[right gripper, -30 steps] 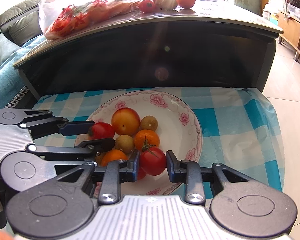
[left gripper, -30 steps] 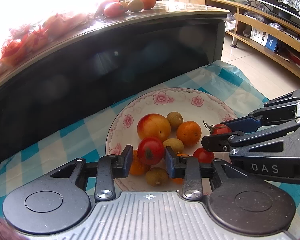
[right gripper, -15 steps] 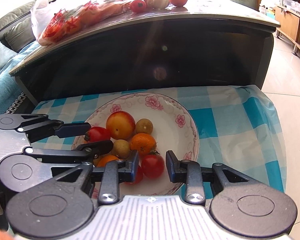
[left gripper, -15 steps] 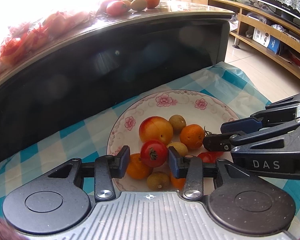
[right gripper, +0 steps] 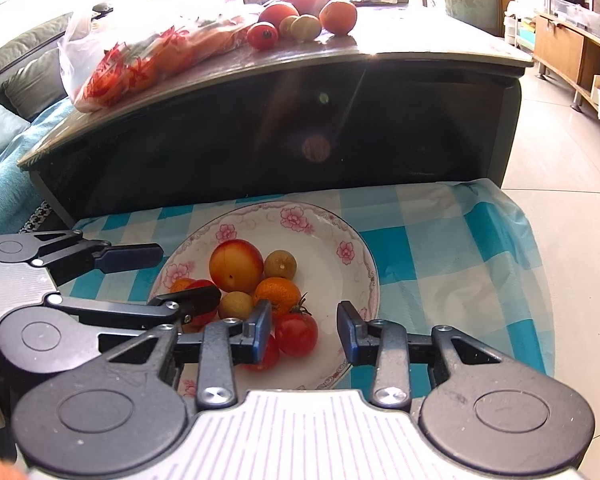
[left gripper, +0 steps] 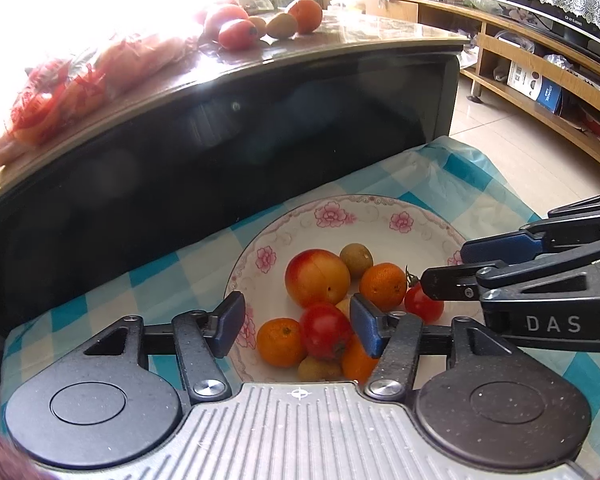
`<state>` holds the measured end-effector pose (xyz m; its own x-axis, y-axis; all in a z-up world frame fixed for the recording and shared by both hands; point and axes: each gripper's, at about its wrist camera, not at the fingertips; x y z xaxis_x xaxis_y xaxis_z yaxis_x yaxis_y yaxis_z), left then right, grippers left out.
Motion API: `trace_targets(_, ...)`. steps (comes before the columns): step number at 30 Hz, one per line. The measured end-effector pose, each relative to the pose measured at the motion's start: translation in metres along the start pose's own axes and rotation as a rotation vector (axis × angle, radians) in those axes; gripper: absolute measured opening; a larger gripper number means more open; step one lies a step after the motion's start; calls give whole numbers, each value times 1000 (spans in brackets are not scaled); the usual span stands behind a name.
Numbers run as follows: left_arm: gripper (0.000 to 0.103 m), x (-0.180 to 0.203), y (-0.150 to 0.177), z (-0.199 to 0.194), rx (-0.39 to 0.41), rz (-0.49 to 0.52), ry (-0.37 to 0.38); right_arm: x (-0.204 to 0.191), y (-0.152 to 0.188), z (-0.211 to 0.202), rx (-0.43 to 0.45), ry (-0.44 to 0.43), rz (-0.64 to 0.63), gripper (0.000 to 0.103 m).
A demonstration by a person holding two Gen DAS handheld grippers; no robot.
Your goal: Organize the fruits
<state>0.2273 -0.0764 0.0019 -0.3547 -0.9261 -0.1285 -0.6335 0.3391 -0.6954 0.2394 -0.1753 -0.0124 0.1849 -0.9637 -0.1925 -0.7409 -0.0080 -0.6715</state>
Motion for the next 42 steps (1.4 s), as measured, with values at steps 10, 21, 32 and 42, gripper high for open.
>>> trace_targets(10,76,-5,4,-23,28,-15,-14,-10,5,-24,21,11,-11,47)
trace_targets(21,86,-13,46,-51,-5,-115,-45,-24,41,-45,-22,38,13,49)
trace_targets(32,98,-17,88,-89,-1,-231,-80,-50,79,-71,-49,20,13,54)
trace_targets(42,103,-15,115,-118,-6,-266,-119,-65,106,-92,-57,9,36,55)
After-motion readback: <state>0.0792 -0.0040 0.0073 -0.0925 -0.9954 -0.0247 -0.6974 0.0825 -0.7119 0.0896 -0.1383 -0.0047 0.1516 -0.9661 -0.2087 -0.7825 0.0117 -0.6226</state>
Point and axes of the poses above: each gripper's, at about its wrist camera, not at the fingertips, and z roughly the way its jaws point, x to its right, y to its underside, and after that the axes turned 3 degrees about x, right-handed
